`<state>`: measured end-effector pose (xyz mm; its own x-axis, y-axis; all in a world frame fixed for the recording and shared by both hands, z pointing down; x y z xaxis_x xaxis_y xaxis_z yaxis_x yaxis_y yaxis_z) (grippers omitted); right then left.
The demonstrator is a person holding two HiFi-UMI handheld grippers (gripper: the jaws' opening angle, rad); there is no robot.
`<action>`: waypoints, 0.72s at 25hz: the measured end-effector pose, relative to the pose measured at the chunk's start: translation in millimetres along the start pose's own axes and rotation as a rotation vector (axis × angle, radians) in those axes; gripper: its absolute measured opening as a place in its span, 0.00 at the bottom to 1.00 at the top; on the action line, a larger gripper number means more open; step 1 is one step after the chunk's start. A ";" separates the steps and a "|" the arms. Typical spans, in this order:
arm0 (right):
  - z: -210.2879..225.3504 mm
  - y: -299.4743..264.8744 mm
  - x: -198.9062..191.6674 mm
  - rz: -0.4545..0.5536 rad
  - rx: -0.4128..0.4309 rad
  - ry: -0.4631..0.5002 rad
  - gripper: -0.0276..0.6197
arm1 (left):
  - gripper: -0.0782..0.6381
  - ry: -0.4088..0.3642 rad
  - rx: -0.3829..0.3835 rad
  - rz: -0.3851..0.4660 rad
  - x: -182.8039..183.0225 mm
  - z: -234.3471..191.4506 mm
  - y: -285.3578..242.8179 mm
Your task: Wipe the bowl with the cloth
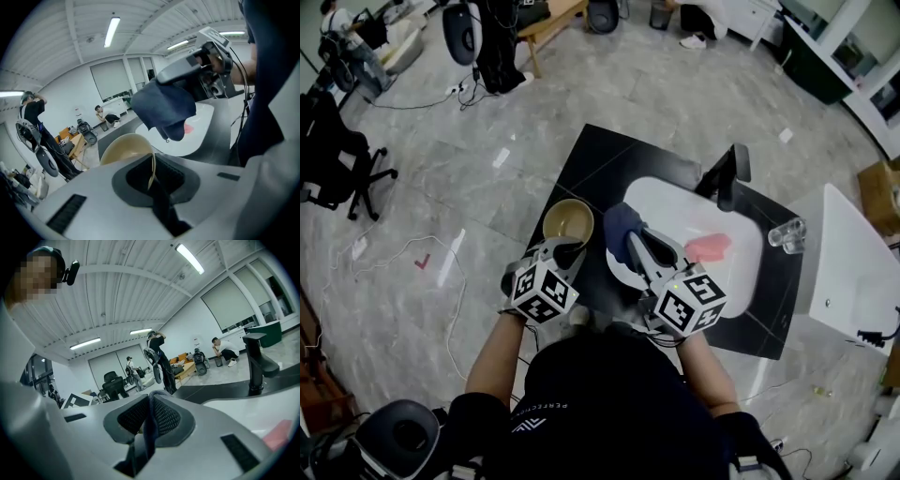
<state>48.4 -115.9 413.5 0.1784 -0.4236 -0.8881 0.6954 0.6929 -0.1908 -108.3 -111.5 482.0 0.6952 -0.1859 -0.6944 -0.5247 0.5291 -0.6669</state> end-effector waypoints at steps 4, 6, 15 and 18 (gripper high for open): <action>2.7 -2.7 -5.8 -0.022 0.004 -0.003 0.13 | 0.14 0.006 -0.044 -0.031 -7.4 7.2 -7.7; 4.6 -3.5 -8.2 -0.030 0.001 -0.007 0.13 | 0.14 0.012 -0.050 -0.037 -10.0 7.5 -9.1; 9.5 -8.2 -13.7 -0.044 0.006 -0.025 0.13 | 0.14 -0.013 -0.081 -0.061 -17.8 0.8 -20.5; 9.4 -9.7 -13.7 -0.046 0.008 -0.030 0.13 | 0.14 0.006 -0.095 -0.043 -14.7 -4.9 -22.4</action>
<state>45.8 -122.3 431.5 0.1673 -0.4725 -0.8653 0.7086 0.6679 -0.2277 -109.1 -124.7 505.8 0.7149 -0.2120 -0.6663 -0.5391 0.4397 -0.7184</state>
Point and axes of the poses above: the fingertips, and each gripper's own axes: y backward along the fingers, z to its right, x out of its top, the point moved 6 cm from there along y, backward along the fingers
